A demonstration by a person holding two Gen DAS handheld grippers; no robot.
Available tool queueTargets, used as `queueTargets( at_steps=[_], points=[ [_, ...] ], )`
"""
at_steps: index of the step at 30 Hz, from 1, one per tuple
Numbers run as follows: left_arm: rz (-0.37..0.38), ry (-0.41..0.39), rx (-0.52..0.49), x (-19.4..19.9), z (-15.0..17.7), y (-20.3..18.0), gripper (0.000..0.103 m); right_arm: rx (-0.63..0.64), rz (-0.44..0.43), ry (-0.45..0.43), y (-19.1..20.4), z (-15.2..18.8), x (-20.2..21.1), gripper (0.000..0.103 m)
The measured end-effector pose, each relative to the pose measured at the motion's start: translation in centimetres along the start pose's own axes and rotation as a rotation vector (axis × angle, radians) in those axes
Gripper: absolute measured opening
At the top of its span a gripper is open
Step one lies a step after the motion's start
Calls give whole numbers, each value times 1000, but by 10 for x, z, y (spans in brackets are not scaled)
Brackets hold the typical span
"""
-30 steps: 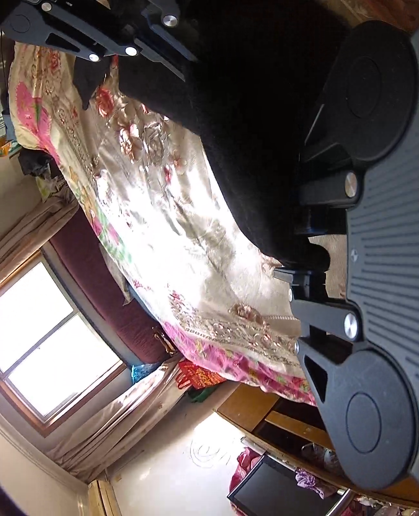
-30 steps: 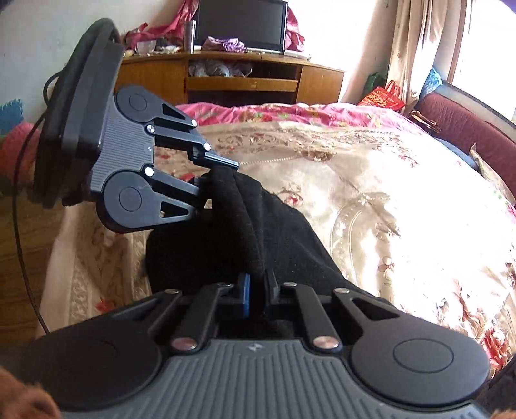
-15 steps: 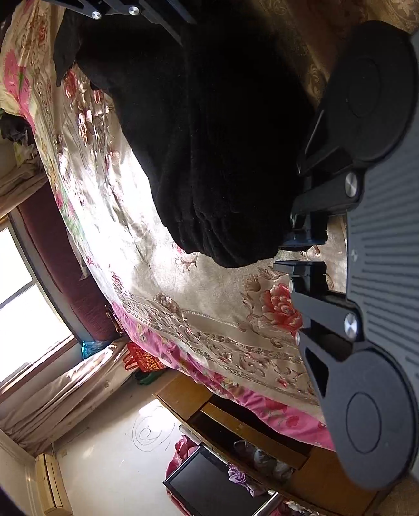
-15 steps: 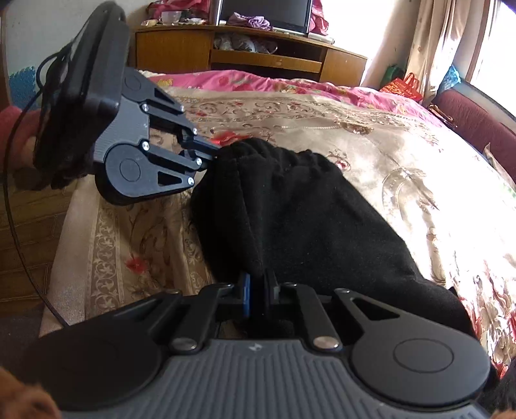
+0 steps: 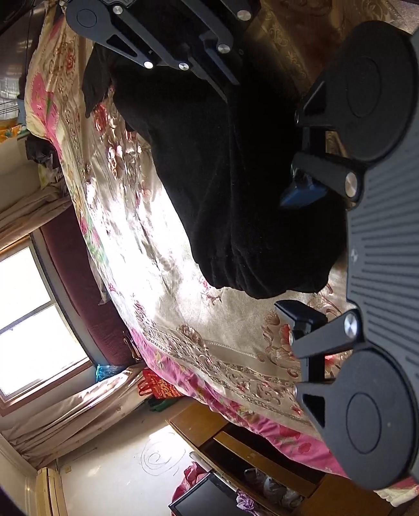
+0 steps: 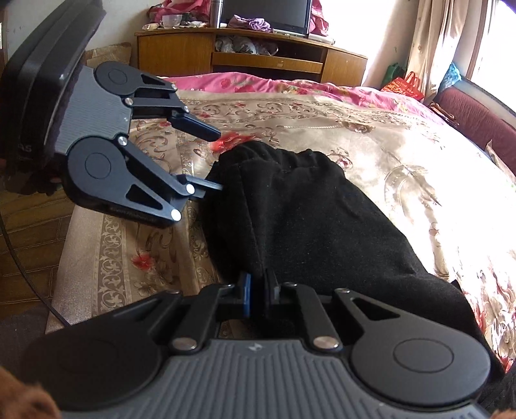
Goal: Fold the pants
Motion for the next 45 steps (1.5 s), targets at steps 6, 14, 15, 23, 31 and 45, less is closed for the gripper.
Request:
queueTargets(
  at_steps=[6, 14, 15, 23, 31, 45],
  points=[
    [138, 74, 107, -33, 1, 16, 85, 45, 2, 13, 6, 0, -2, 9],
    [148, 57, 135, -15, 0, 22, 39, 36, -44, -16, 7, -10, 14, 2],
    [138, 48, 138, -9, 0, 24, 38, 32, -82, -30, 13, -13, 20, 1],
    [94, 85, 231, -8, 15, 40, 25, 60, -34, -75, 31, -15, 9, 2],
    [129, -5, 168, -11, 0, 36, 84, 168, 102, -61, 26, -9, -22, 44],
    [155, -10, 194, 2, -2, 38, 44, 171, 17, -205, 46, -46, 20, 0]
  ],
)
Point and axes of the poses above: each gripper's, at about its wrist camera, not at the fingertips, and x roughly against the way its jaws point, y to its left, z to its underside, the point moved 3 cm from there along -x, roughly the way its jaws point, and after that the axes turned 2 degrees about z, right-handed, at the moved point
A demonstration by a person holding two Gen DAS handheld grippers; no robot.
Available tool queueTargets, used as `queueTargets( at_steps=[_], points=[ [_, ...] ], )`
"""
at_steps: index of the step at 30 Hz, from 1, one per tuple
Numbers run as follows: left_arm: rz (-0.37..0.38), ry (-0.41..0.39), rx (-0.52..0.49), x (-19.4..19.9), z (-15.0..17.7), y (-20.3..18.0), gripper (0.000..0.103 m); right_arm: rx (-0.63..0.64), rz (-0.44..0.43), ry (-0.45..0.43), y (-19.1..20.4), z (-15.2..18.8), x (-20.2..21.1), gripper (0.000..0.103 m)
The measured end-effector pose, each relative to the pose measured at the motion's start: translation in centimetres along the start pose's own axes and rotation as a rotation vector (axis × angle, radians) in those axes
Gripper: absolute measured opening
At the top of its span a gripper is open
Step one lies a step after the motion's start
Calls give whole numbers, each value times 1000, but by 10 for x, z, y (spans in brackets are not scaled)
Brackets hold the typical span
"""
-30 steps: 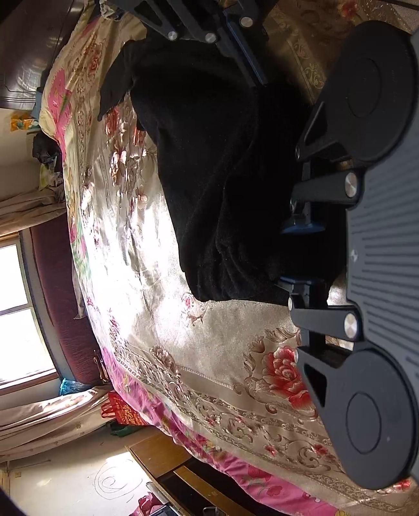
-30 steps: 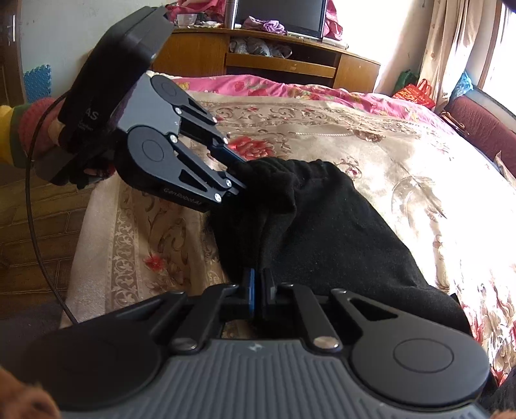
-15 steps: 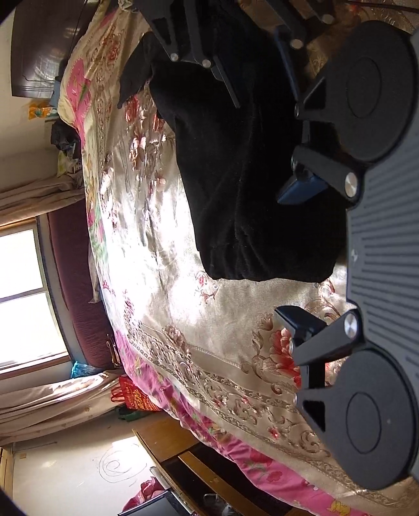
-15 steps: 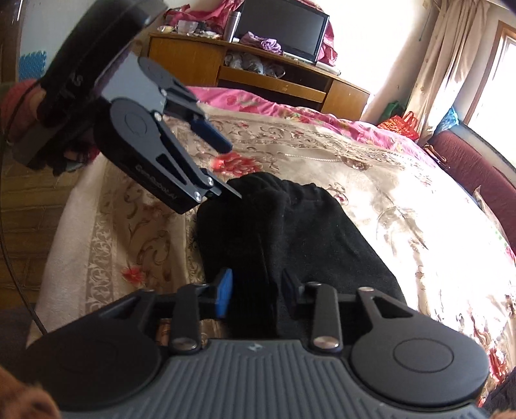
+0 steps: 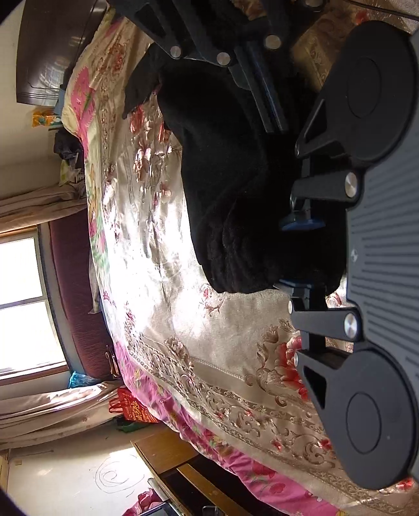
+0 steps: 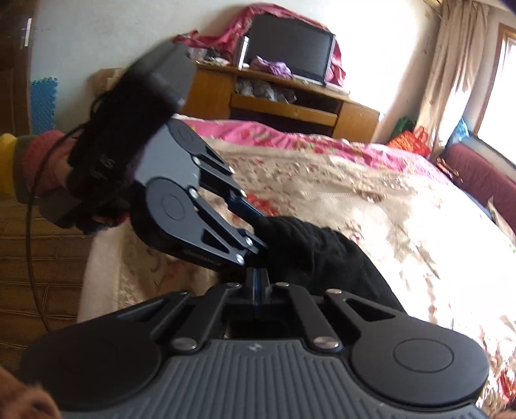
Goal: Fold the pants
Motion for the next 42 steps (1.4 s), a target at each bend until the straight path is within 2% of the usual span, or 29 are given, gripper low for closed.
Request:
queueTargets(
  at_steps=[2, 4, 5, 6, 7, 9, 10, 12, 13, 14, 17, 18, 19, 21, 22, 23, 24, 27, 31, 34, 35, 37, 39, 42],
  points=[
    [-13, 24, 16, -4, 8, 1, 41, 41, 48, -4, 6, 6, -6, 0],
    [-28, 51, 11, -12, 15, -1, 30, 31, 89, 19, -1, 14, -10, 3],
    [-33, 57, 8, -15, 17, -1, 30, 27, 109, 27, -6, 19, -10, 5],
    [-32, 52, 15, -16, 18, 0, 30, 39, 132, 42, -11, 24, -12, 11],
    [-25, 47, 29, -17, 17, 3, 31, 47, 152, 58, -14, 29, -14, 24],
    [-16, 27, 56, -16, 15, 11, 32, 42, 157, 102, -19, 40, -21, 37],
    [-10, 20, 61, -15, 14, 13, 33, 31, 141, 124, -19, 43, -24, 38],
    [-3, 12, 69, -12, 14, 17, 40, -4, 105, 134, -18, 45, -30, 38],
    [2, 11, 67, -11, 15, 18, 48, -1, 101, 135, -16, 46, -33, 38],
    [6, 8, 64, -10, 15, 19, 57, 11, 106, 135, -14, 46, -37, 38],
    [32, -9, 68, -10, 12, 19, 68, 12, 122, 159, -18, 49, -53, 37],
    [46, -15, 74, -12, 10, 18, 71, -3, 119, 171, -21, 50, -57, 33],
    [60, -19, 74, -16, 8, 16, 77, -18, 113, 184, -24, 49, -59, 23],
    [42, -3, 49, -29, 5, 11, 78, -27, 101, 206, -28, 47, -60, 10],
    [20, 22, 28, -38, 3, 8, 70, -26, 95, 206, -30, 45, -58, 8],
    [24, 41, 14, -43, 3, 5, 56, -36, 85, 204, -32, 43, -56, 7],
    [40, 55, 10, -45, 2, 3, 54, -55, 74, 205, -35, 40, -54, 6],
    [22, 33, -53, -31, -2, -5, 31, -99, 59, 178, -39, 26, -38, 6],
    [27, -2, -10, 0, -3, 8, 30, -145, 26, 136, -35, 14, -13, 6],
    [15, -18, 19, 8, 4, 10, 30, -134, 19, 129, -21, 18, -12, 6],
    [-4, -3, 8, 4, 9, 9, 31, -127, 29, 145, -14, 24, -21, 8],
    [-23, 77, -9, -16, 24, 3, 31, -103, 11, 259, -3, 42, -52, 21],
    [-45, 116, -53, -26, 34, -4, 32, -97, 21, 266, 2, 48, -63, 22],
    [-66, 125, -81, -18, 32, -9, 36, -150, -3, 217, -8, 38, -42, 26]
  ],
)
Point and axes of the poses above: each gripper's, at about its wrist camera, not at the fingertips, and x roughly against the way its jaws point, y to its left, z to its underside, the point moved 3 cm from there along -x, roughly the way its jaws point, and after that the axes turned 2 degrees about z, right-handed, at the moved point
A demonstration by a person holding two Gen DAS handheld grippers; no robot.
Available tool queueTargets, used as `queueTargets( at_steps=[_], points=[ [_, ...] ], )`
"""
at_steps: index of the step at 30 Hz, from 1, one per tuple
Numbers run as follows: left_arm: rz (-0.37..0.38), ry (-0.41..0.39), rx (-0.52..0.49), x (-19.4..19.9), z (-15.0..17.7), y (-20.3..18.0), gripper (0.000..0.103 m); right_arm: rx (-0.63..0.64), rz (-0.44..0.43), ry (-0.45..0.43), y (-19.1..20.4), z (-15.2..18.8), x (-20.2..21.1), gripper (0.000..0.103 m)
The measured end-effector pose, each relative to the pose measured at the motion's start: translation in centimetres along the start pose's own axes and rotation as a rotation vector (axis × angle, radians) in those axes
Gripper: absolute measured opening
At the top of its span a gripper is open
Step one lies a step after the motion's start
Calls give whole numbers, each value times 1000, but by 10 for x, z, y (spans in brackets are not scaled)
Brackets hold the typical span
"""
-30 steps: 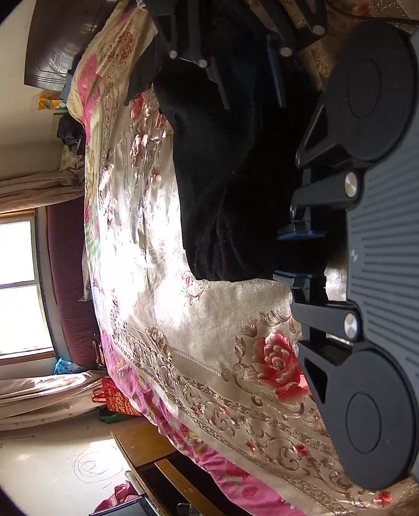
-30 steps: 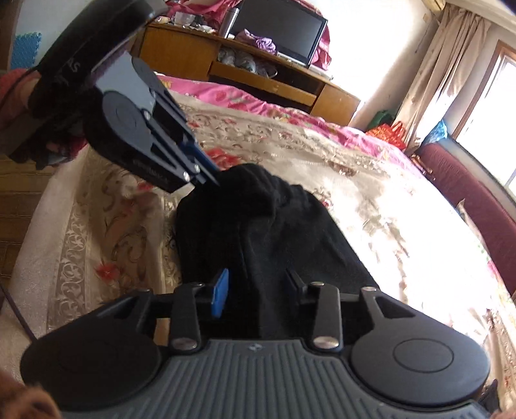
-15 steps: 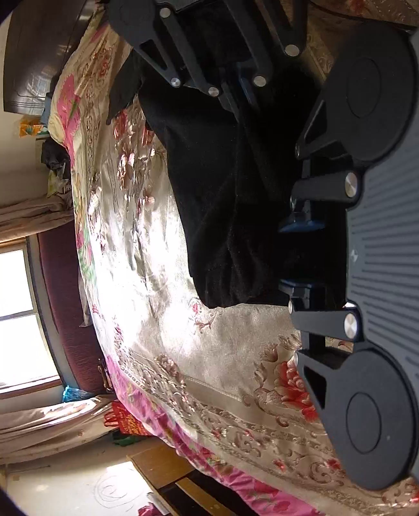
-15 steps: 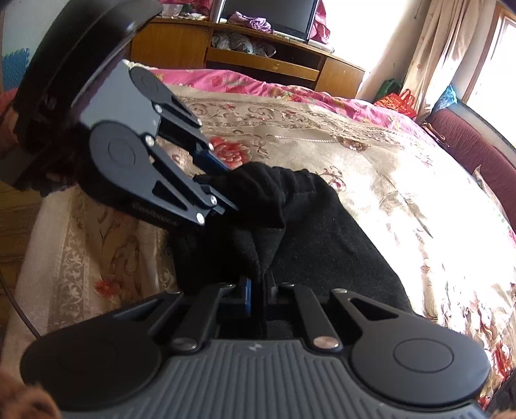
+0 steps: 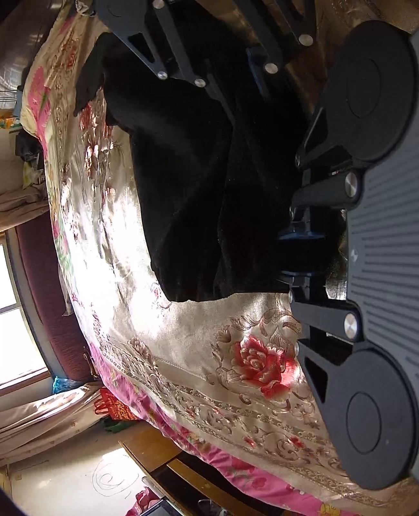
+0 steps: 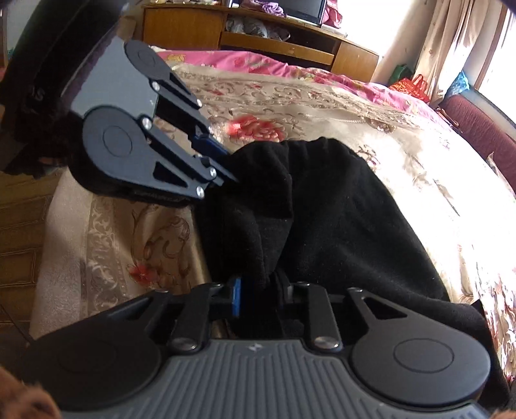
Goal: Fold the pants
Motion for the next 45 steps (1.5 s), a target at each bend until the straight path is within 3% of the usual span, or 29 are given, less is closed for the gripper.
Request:
queueTargets(
  at_steps=[2, 5, 7, 9, 13, 17, 23, 28, 30, 32, 34, 39, 45],
  points=[
    [-25, 11, -3, 7, -1, 3, 38, -64, -6, -28, -14, 0, 20, 27],
    [-62, -4, 29, 23, -6, 7, 38, -178, 57, -87, -48, 8, 56, 29],
    [-88, -36, 45, 35, -13, 7, 38, -254, 146, -101, -78, 22, 73, 33],
    [-81, -84, 56, 46, -27, 2, 38, -270, 288, -68, -113, 39, 80, 35],
    [11, -158, 0, 46, -63, -36, 38, -443, 478, 36, -201, 77, 83, 36],
    [188, -185, -28, 16, -99, -98, 38, -592, 619, 133, -290, 113, 73, 40],
    [391, -153, -66, -27, -145, -194, 39, -797, 685, 232, -397, 155, 42, 45],
    [449, -119, -101, -53, -167, -237, 44, -922, 733, 270, -453, 172, 9, 45],
    [434, -107, -124, -62, -171, -248, 44, -967, 744, 265, -467, 182, 5, 46],
    [400, -88, -146, -71, -172, -257, 44, -1010, 743, 241, -475, 188, 12, 35],
    [391, -74, -149, -73, -170, -260, 42, -1046, 705, 218, -479, 194, 25, 5],
    [392, -84, -160, -62, -170, -266, 31, -1053, 671, 104, -467, 204, 88, 5],
    [406, -132, -215, -40, -178, -281, 25, -1167, 662, -113, -427, 240, 225, 5]
  ],
)
Point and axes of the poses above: each gripper's, at about its wrist camera, not at the fingertips, and x roughly against the way its jaws point, y to its left, z to its underside, the point moved 3 cm from there along -x, roughly the way its jaws point, and after that the axes turned 2 degrees about z, right-handed, at the moved point
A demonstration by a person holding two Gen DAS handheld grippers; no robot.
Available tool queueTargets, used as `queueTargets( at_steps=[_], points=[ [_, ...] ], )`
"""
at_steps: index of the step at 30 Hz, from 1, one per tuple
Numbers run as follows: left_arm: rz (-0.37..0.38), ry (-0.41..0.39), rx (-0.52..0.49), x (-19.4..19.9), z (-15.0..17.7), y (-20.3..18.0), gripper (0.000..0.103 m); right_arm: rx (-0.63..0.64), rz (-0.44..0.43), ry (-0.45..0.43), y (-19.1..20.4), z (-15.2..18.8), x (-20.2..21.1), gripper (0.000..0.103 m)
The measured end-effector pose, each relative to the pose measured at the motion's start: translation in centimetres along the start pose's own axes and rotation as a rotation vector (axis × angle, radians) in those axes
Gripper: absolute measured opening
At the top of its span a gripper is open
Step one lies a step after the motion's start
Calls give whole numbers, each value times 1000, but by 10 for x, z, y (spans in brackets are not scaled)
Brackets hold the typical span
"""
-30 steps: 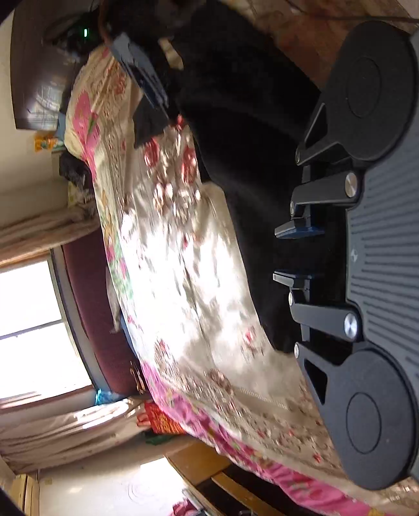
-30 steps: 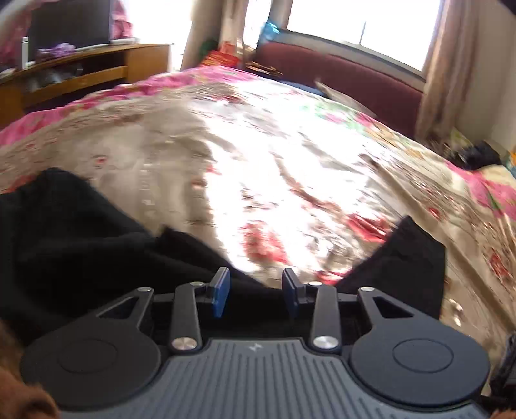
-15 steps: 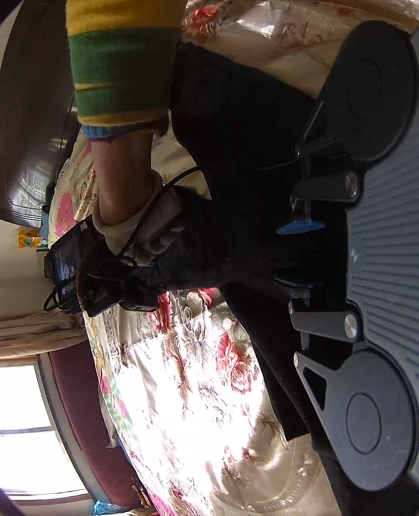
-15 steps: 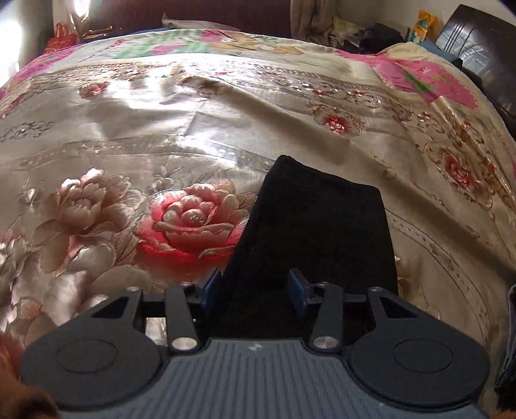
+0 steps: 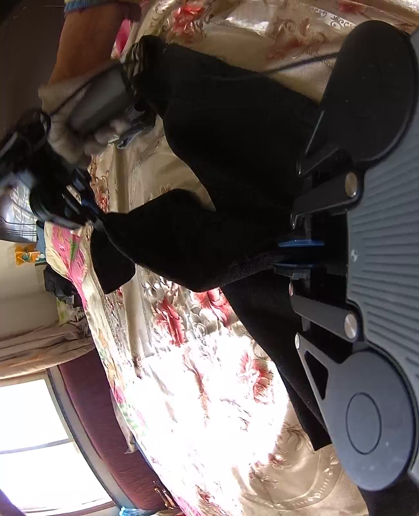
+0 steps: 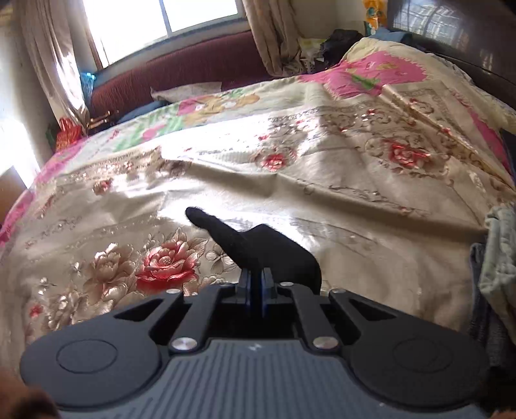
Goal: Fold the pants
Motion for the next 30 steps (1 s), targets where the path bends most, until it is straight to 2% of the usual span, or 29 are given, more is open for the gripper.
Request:
queueTargets(
  at_steps=[3, 6, 10, 14, 15, 18, 21, 24, 26, 27, 30],
  points=[
    [24, -16, -35, 7, -6, -14, 25, -113, 3, -59, -54, 14, 66, 5],
    [48, -16, -99, 13, -8, -34, 25, -245, 30, -37, -106, 51, 102, 5],
    [58, 39, -206, 5, -2, -68, 25, -450, 60, 53, -163, 121, 99, 6],
    [33, 94, -304, -4, 9, -86, 26, -562, 61, 64, -186, 163, 86, 8],
    [32, 106, -313, -6, 10, -87, 26, -592, 40, 53, -188, 167, 85, 13],
    [25, 130, -319, -8, 14, -91, 26, -630, 3, 15, -194, 163, 84, 16],
    [13, 137, -323, -10, 15, -93, 26, -637, 14, -44, -202, 150, 83, 29],
    [-1, 138, -325, -17, 16, -96, 26, -673, 13, -79, -213, 143, 76, 30],
    [-4, 138, -319, -20, 15, -96, 26, -702, 10, -82, -218, 142, 71, 22],
    [-6, 138, -316, -21, 15, -96, 26, -722, -7, -82, -219, 141, 71, 4],
    [-9, 116, -310, -18, 10, -93, 26, -739, -88, -120, -209, 133, 86, 5]
  ],
)
Point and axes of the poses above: each gripper's, at about its wrist camera, not at the fingertips, and x roughly against the way its jaws point, y to its left, z to its underside, the point moved 3 cm from there along -x, roughly the way its jaws point, and after that the axes turned 2 degrees about z, right-handed, at the moved point
